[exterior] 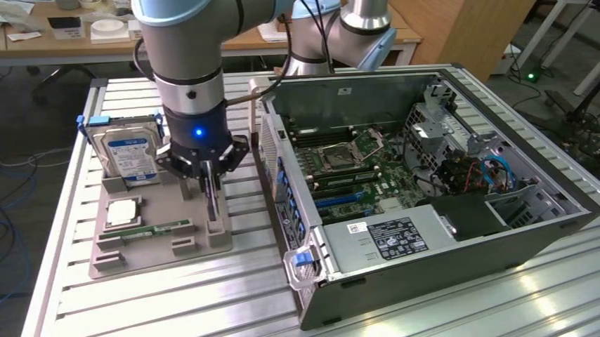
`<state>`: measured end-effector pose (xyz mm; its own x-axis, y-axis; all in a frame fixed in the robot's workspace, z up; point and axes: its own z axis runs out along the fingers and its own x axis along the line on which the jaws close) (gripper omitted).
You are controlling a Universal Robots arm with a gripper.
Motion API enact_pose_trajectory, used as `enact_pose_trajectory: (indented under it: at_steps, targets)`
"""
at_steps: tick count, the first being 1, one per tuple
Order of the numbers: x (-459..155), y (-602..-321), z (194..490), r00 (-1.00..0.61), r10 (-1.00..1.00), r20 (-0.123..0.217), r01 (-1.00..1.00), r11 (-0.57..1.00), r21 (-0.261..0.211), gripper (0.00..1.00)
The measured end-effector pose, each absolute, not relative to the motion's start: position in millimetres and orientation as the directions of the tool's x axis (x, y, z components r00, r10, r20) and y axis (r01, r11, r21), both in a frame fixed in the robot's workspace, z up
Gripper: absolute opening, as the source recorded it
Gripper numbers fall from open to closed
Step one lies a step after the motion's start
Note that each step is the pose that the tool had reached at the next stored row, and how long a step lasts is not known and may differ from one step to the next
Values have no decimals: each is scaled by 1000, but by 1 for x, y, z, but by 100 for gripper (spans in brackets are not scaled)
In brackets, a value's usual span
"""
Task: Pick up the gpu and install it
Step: 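Pick up the gpu and move the gpu toward the slot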
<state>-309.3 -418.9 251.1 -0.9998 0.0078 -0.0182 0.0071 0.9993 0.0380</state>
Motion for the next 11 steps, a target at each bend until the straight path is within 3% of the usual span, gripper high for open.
enact_pose_trajectory:
  at_steps: [11]
  targets:
    - [-309,-419,281,-1000,8,-18,7,999,38,28]
